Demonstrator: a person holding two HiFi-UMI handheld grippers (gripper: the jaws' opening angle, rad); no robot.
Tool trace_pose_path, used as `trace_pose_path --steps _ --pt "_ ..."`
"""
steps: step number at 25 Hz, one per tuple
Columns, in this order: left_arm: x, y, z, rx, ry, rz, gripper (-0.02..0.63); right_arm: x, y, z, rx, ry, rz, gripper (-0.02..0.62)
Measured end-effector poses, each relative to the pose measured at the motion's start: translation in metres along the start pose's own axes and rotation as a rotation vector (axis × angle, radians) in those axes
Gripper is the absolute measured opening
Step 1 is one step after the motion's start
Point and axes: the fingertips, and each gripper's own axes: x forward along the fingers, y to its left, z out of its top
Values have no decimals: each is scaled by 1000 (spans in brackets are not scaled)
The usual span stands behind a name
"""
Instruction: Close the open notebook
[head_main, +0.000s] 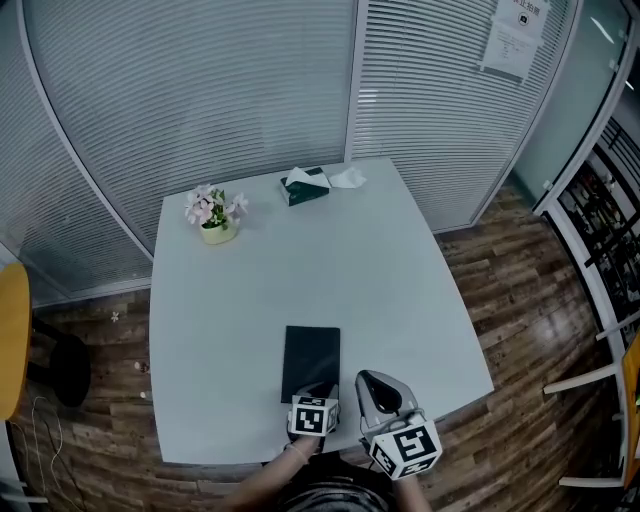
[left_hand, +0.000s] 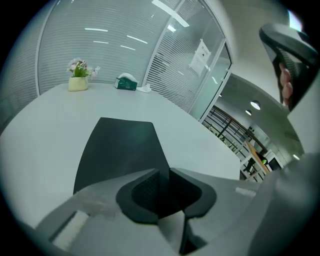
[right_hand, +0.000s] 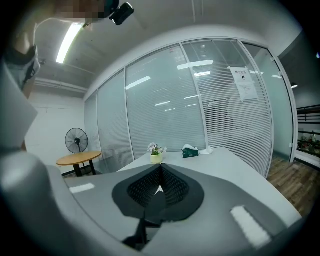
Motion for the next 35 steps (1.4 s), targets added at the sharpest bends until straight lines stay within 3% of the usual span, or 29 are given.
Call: trace_pose_path --steps 4,12,19,35 --pt "-15 15 3 -18 -30 2 8 5 3 -6 -4 13 16 2" --pt "-55 17 24 -61 -123 -21 3 18 18 -13 -20 39 65 2" --pt "-104 -3 67 9 -276 -52 3 32 38 -10 -44 53 133 2" --pt "-217 -14 154 135 -593 -27 3 55 80 22 -79 9 256 2"
